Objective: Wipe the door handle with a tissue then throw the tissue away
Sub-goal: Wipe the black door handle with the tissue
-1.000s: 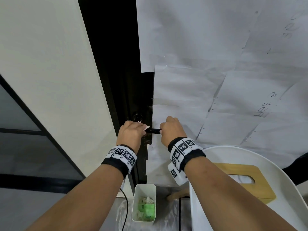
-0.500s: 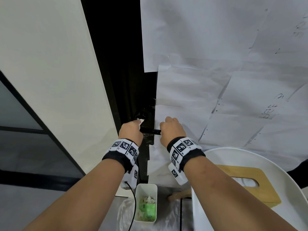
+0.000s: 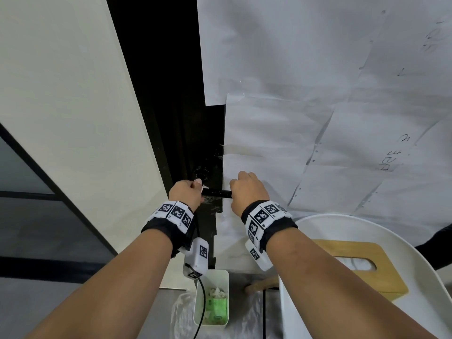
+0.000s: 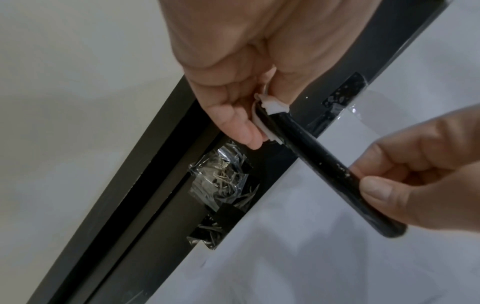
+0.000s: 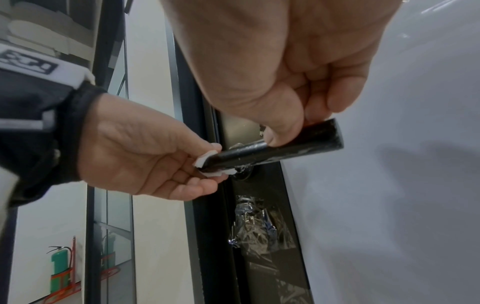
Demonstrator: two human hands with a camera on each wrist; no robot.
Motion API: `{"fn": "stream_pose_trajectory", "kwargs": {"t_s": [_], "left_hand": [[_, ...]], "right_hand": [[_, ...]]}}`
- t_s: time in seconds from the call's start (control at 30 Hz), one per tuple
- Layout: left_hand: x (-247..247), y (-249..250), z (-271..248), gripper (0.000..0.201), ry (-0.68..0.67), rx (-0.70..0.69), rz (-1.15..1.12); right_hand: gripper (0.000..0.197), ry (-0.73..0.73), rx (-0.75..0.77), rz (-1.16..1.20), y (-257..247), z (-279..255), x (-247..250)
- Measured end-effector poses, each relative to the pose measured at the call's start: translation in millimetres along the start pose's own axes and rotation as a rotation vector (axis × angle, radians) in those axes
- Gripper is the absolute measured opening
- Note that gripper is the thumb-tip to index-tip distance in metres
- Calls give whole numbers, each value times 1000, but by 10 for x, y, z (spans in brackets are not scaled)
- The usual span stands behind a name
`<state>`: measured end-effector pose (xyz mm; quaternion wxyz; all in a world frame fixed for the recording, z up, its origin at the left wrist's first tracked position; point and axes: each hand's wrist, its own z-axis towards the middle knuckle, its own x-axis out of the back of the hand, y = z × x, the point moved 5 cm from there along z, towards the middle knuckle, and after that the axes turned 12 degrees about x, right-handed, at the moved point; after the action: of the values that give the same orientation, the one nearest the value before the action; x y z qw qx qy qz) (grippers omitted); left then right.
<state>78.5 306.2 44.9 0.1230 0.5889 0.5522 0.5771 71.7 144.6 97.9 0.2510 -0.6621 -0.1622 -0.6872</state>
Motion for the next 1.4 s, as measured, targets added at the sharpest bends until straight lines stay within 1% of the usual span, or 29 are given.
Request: {"fn": "stream_pose_trajectory", "kwargs": {"t_s": [0.1, 0.2, 0.3, 0.37, 0.47, 0.53, 0.6, 0.63, 0.67, 0.73, 0.8, 0.87, 0.93, 0.97, 1.0, 1.07, 1.17, 1.2, 1.27, 1.33, 1.4], "left_hand": [[-8, 3, -7, 31, -47, 39, -113], [-51, 18, 19, 32, -94, 91, -241], [-77, 17, -5, 28, -133, 131, -297], [-63, 21, -22, 30, -146, 129, -265], [-5, -6, -56, 37, -112, 121, -95], [59, -12, -84, 43, -34, 58, 86], [123, 12, -169, 40, 117, -53, 294], [152, 33, -231, 35, 186, -113, 309], [173, 47, -280, 32, 236, -166, 276], [177, 64, -356, 26, 297, -267, 208], [104, 92, -399, 22, 312, -419, 265], [0, 84, -424, 22, 290, -524, 431], [-51, 53, -399, 43, 261, -556, 550], [-40, 53, -397, 49, 256, -562, 563], [-22, 46, -369, 47, 264, -572, 556], [16, 61, -333, 35, 273, -577, 523], [30, 63, -300, 22, 239, -559, 386], [12, 70, -302, 22, 236, -583, 379], [-50, 107, -335, 27, 237, -668, 452], [-122, 164, -377, 30, 217, -712, 492], [-170, 236, -443, 28, 214, -745, 545]], "right_hand": [[21, -3, 1, -7, -3, 18, -1], [21, -4, -2, -10, -6, 22, -5], [21, 1, 1, -9, -2, 15, -7], [21, 3, 6, -12, 4, 14, -16], [20, 8, 13, -13, 9, 10, -18], [20, 11, 16, -15, 10, 9, -19], [19, 16, 16, -16, 7, 6, -17], [19, 17, 17, -16, 6, 6, -17], [20, 18, 18, -17, 6, 6, -17], [20, 18, 19, -15, 5, 4, -15], [20, 22, 19, -15, 5, -3, -17], [19, 30, 25, -20, 8, -9, -19], [18, 36, 28, -18, 17, -12, -25], [17, 37, 31, -15, 24, -13, -29], [16, 40, 34, -11, 28, -14, -31], [14, 47, 40, -6, 36, -14, -36], [16, 45, 40, 5, 61, -12, -50], [16, 40, 36, 13, 74, -10, -51], [18, 31, 32, 30, 96, -2, -54], [19, 24, 22, 41, 111, -2, -58], [19, 24, 12, 44, 115, -8, -62]]}}
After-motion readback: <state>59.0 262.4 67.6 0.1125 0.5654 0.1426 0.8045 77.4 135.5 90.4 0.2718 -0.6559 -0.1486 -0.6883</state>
